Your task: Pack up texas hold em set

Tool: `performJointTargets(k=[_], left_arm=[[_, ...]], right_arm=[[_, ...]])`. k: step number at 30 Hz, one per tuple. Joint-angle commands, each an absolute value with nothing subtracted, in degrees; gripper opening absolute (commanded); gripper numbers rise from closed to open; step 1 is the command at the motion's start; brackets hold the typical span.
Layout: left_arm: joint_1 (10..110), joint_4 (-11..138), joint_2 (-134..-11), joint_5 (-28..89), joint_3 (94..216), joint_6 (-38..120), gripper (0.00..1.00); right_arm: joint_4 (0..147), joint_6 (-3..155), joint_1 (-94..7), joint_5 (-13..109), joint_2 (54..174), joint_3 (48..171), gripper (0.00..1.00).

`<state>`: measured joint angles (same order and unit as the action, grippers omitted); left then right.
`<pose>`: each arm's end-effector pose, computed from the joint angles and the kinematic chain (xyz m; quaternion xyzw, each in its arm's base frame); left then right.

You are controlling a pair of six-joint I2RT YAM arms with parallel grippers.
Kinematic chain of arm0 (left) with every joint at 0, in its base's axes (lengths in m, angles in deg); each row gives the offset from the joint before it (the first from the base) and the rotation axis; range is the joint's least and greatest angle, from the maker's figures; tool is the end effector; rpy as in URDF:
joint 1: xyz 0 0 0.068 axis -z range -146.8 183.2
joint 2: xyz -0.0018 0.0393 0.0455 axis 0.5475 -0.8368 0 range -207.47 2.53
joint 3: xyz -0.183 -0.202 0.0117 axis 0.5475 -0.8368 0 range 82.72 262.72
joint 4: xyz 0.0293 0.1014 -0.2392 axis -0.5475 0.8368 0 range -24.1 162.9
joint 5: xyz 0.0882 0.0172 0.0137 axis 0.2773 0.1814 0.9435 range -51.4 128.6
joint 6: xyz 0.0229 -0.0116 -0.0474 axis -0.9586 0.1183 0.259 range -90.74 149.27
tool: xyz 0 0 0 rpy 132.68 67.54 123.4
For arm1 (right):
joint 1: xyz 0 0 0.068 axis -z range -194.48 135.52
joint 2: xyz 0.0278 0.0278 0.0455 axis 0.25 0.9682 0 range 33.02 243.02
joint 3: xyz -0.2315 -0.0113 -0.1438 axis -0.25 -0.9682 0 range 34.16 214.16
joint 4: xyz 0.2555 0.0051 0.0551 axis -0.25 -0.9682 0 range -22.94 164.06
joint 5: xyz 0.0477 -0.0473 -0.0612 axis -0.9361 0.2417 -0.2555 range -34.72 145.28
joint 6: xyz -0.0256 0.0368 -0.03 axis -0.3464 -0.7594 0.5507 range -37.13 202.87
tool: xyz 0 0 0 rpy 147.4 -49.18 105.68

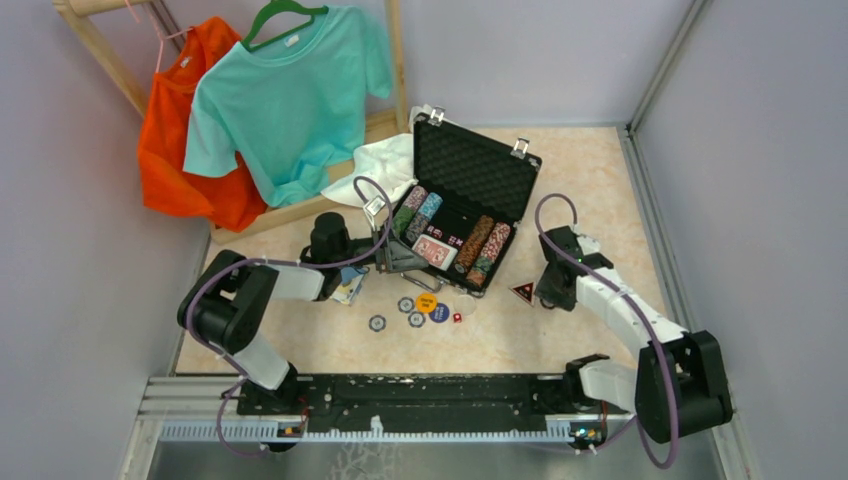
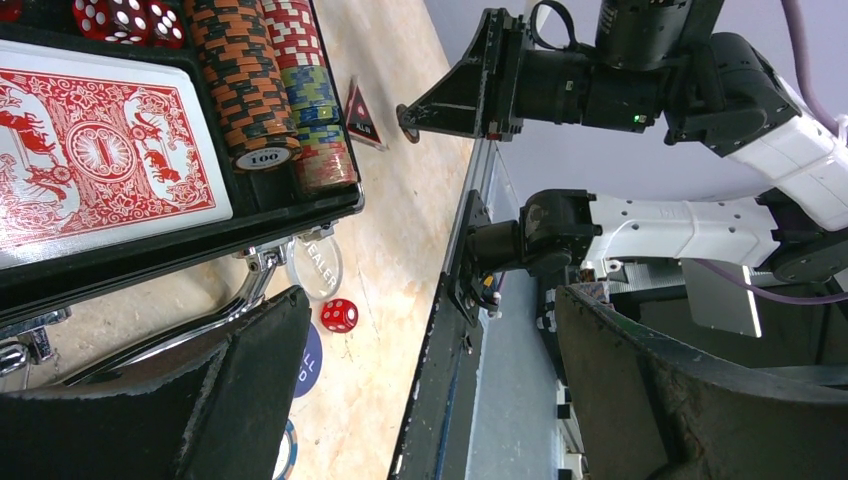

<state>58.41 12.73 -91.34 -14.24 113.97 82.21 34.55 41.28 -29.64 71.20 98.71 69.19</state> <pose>0.2574 -0.1527 0.1712 0.1155 0.7323 -0.6285 0.2354 0.1853 0.0400 0.1789 0.2462 0.9443 -0.0390 0.2149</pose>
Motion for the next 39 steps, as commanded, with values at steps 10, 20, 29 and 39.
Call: performJointTargets(k=[10,20,29,39], left_arm=[[58.0,13.3,-91.3,-14.2,115.6,82.3,0.97],[58.1,22.1,-91.0,-12.5,119.1,80.0,0.97],[58.1,28.4,-93.2,-14.4,123.5,80.7,0.97],[58.1,36.9,-94.8,-16.8,127.5,80.4,0.96]], right_arm=[[35.3,41.0,-35.8,71.4,100.6,77.0,0.38],[35.2,39.4,-44.1,73.1,106.6,84.1,0.39],[35.5,38.1,-51.9,74.3,111.4,89.2,0.4],[35.7,39.4,-57.3,74.5,116.0,95.0,0.4]])
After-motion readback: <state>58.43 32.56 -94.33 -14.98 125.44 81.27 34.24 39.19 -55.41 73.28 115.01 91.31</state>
